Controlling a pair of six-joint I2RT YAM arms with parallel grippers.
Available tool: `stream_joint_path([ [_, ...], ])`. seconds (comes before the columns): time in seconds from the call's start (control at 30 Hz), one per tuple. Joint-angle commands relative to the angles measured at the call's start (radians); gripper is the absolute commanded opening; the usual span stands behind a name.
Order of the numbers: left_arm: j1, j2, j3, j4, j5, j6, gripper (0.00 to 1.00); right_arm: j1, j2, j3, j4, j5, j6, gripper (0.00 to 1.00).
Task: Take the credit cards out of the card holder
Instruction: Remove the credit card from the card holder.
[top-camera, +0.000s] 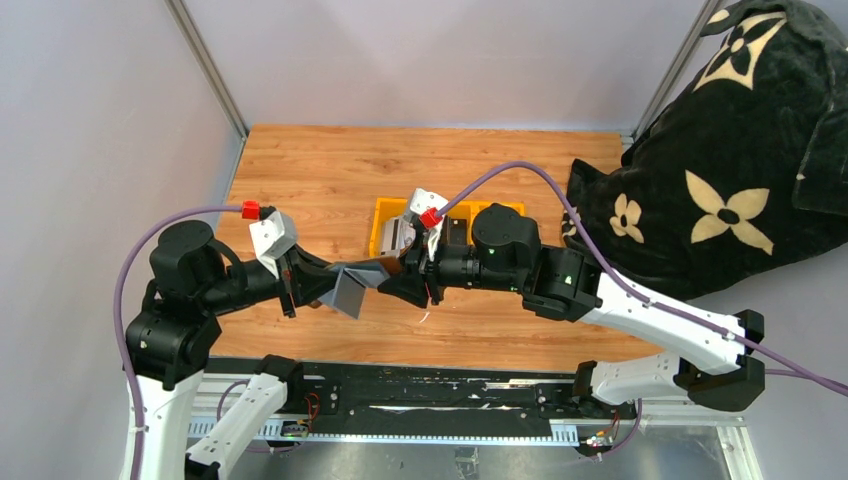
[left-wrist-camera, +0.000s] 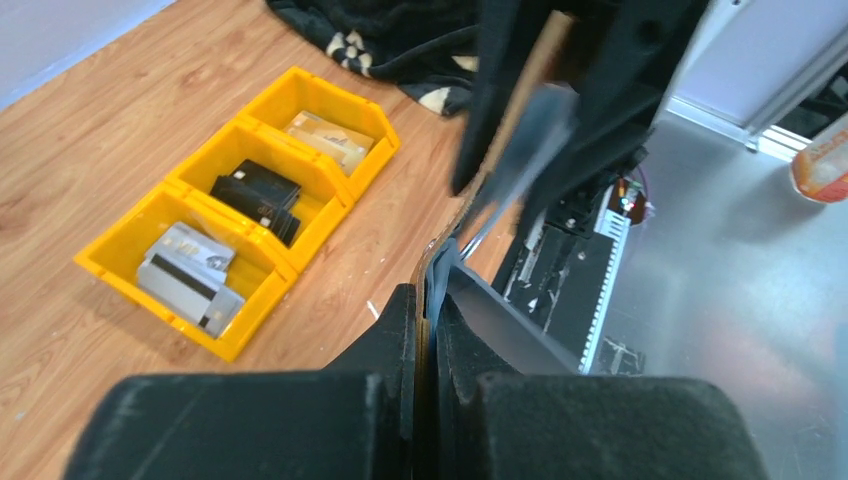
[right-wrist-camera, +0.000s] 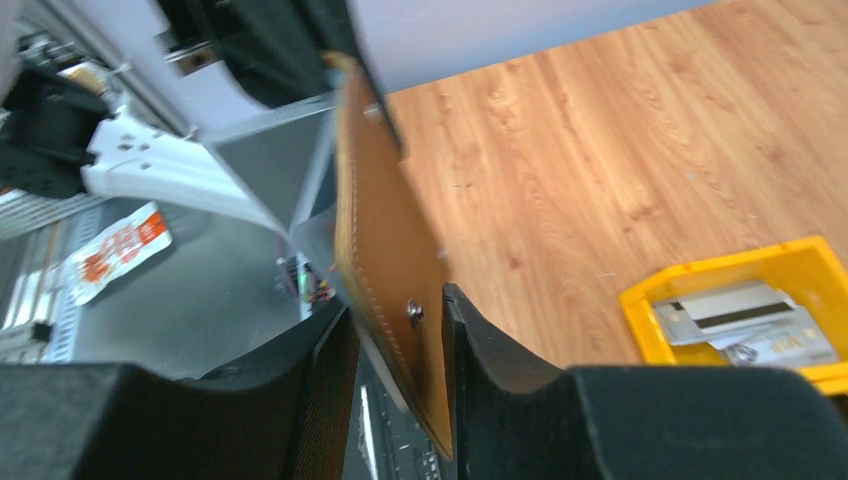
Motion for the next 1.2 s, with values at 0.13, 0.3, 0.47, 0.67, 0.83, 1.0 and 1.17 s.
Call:
stream_joint_path([
  [0.13,-0.003,0.000,0.036,0.017,0.097,-0.037,0.00,0.026,-0.005,-0.057,0.099,0.234,0.002,0.38],
  [0.3,-0.003,-0.003,0.036,0.016,0.114,-0.035,0.00,0.031,-0.029,-0.076,0.169,0.154,0.004,0.25],
  [0.47,-0.002,-0.007,0.027,0.007,0.129,-0.007,0.00,0.030,-0.072,-0.096,0.203,-0.115,-0.009,0.17],
  [0.67,-0.003,0.005,0.024,-0.018,0.160,0.025,0.01,0.030,-0.085,-0.088,0.179,-0.230,-0.003,0.01],
  [0.83,-0.003,-0.003,0.028,-0.018,0.148,0.010,0.82,0.022,-0.077,-0.048,0.118,-0.174,0.000,0.00],
  [1.0,-0.003,-0.052,0.008,-0.019,0.232,0.056,1.00,0.008,-0.087,-0.001,0.062,-0.114,-0.012,0.00],
  [1.17,-0.003,-0.083,-0.036,-0.021,0.259,0.062,1.00,0.009,-0.081,0.055,0.017,-0.090,-0.023,0.00],
])
